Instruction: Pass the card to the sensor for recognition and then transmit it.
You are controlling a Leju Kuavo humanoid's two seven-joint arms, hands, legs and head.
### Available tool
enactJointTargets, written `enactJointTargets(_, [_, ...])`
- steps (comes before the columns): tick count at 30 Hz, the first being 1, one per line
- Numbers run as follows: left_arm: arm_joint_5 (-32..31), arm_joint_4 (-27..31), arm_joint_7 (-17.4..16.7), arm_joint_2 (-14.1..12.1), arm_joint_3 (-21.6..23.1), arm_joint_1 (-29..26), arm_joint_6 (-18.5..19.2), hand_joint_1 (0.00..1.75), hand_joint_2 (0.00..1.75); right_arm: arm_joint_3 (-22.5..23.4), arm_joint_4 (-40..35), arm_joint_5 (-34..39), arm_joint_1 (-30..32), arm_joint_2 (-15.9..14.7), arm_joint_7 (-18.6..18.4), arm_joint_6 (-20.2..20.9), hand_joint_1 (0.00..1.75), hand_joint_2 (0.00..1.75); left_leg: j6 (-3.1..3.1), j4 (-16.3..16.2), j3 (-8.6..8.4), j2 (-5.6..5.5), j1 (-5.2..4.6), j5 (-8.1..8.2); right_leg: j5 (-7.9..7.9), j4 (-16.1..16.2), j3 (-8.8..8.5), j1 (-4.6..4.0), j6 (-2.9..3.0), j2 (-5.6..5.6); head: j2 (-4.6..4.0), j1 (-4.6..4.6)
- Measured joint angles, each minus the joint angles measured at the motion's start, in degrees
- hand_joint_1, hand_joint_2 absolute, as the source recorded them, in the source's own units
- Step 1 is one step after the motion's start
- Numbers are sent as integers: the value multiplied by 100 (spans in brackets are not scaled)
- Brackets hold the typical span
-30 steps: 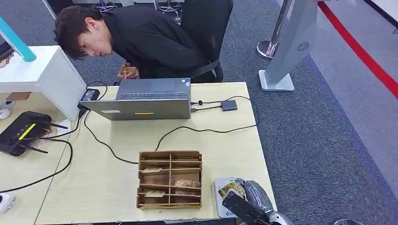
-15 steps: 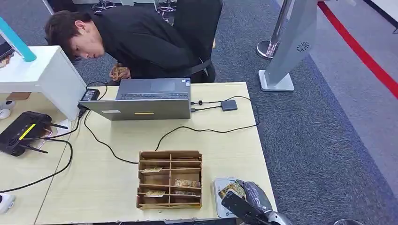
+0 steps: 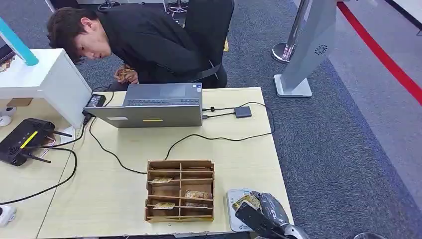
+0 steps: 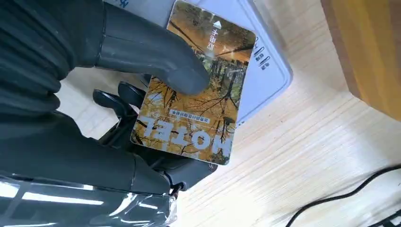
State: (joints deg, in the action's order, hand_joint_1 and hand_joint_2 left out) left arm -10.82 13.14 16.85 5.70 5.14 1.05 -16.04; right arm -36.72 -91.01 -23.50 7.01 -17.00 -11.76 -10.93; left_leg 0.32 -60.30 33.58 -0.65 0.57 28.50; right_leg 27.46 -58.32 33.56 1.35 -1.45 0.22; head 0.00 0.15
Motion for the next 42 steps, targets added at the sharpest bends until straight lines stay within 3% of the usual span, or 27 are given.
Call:
enactJointTargets(23, [6,0,-31,0,0,18,-4,0,0,-92,273,-386,-208,22,-205,-120,175,175,0,0,-23,1,0,0,-2,2,-24,0,-1,0,0,0])
enactJointTargets(34, [17,0,-31,0,0,18,-4,0,0,-48,118,-781,-179,24,-282,-186,175,175,0,0,-22,1,0,0,-2,2,-20,0,-1,1,0,2])
enactJointTargets(42, [0,0,-63,11,0,17,24,0,0,157,-352,-1451,-38,31,-203,-490,175,175,0,0,-17,1,0,0,-2,1,-16,0,-1,1,0,0])
